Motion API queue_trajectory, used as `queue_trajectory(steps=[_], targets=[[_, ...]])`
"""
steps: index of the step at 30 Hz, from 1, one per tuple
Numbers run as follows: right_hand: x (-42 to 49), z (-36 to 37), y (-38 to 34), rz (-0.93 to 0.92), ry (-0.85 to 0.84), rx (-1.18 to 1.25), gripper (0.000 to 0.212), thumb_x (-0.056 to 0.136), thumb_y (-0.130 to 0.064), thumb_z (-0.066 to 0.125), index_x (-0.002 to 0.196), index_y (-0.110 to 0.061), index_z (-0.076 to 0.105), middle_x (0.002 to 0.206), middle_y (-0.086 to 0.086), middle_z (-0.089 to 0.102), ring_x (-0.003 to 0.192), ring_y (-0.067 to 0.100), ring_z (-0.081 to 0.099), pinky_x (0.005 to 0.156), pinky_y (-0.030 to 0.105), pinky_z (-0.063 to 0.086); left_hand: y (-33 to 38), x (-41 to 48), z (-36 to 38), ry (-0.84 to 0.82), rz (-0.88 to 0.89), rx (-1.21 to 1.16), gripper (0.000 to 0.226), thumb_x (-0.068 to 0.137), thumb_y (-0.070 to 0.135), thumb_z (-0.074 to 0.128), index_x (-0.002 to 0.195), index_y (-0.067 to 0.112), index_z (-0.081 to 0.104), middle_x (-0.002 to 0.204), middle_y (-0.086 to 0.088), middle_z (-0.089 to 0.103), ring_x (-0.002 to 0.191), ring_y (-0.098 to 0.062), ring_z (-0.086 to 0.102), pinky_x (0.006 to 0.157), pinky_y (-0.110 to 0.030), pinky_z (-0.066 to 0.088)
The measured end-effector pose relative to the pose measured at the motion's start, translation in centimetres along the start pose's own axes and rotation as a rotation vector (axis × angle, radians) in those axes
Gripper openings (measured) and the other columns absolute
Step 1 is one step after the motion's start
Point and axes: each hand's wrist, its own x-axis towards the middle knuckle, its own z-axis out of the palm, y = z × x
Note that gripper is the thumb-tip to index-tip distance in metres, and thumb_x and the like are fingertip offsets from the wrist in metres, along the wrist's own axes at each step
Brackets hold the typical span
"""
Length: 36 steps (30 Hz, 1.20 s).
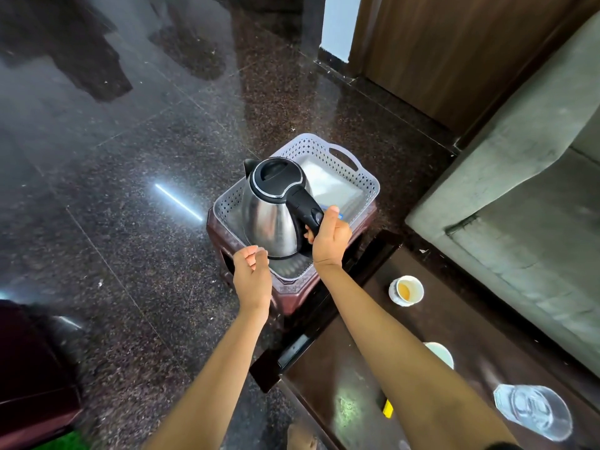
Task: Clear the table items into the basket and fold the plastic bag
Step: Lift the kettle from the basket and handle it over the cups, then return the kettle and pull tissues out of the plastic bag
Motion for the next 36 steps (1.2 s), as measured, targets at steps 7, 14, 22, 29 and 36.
queue_trajectory(steps=[7, 14, 22, 29, 36], targets=[[0.0, -0.2, 0.4, 0.057, 0.009, -0.009, 0.054, 0.092, -0.046, 0.031, 0.06, -0.01, 0.055, 0.057, 0.013, 0.055, 0.05, 0.021, 0.053, 0.053, 0.038, 0.048, -0.5, -0.4, 0.0, -0.015, -0.015, 0.002, 0.017, 0.094, 0.018, 0.052, 0.111, 0.014, 0.052, 0.11, -0.007, 0.063, 0.107, -0.023, 0.059, 0.096, -0.041, 0.049], [-0.7, -1.4, -1.2, 0.034, -0.08, -0.208, 0.061, 0.101, -0.045, 0.026, 0.07, -0.005, 0.061, 0.073, 0.013, 0.064, 0.07, 0.022, 0.058, 0.069, 0.036, 0.048, -1.1, -2.5, 0.8, -0.07, -0.009, 0.021, 0.014, 0.093, 0.021, 0.052, 0.107, 0.018, 0.053, 0.106, -0.004, 0.064, 0.102, -0.021, 0.06, 0.092, -0.037, 0.049], [-2.8, -5.4, -1.2, -0.148, -0.116, -0.351, 0.043, 0.096, -0.051, 0.024, 0.086, -0.017, 0.048, 0.086, -0.001, 0.052, 0.091, 0.026, 0.05, 0.083, 0.041, 0.042, -0.9, -6.1, 2.1, -0.162, 0.023, 0.072, 0.013, 0.094, 0.024, 0.051, 0.106, 0.02, 0.053, 0.11, -0.005, 0.064, 0.103, -0.02, 0.06, 0.086, -0.031, 0.047], [-1.6, -10.3, -0.2, -0.136, -0.119, -0.585, 0.021, 0.096, -0.017, 0.047, 0.111, -0.008, 0.06, 0.113, 0.011, 0.059, 0.106, 0.025, 0.048, 0.094, 0.034, 0.041, -0.9, -8.6, 3.5, -0.254, -0.007, 0.084, 0.008, 0.093, 0.02, 0.052, 0.099, 0.024, 0.054, 0.098, 0.0, 0.065, 0.094, -0.017, 0.06, 0.089, -0.033, 0.048], [3.0, -11.7, 0.3, -0.135, -0.265, -0.857, 0.038, 0.092, -0.007, 0.048, 0.129, -0.003, 0.055, 0.13, 0.016, 0.05, 0.123, 0.032, 0.041, 0.106, 0.038, 0.036, -0.7, -7.9, 6.8, -0.437, -0.052, 0.154, 0.012, 0.095, 0.017, 0.047, 0.097, 0.025, 0.055, 0.1, 0.002, 0.066, 0.092, -0.01, 0.061, 0.089, -0.029, 0.046]])
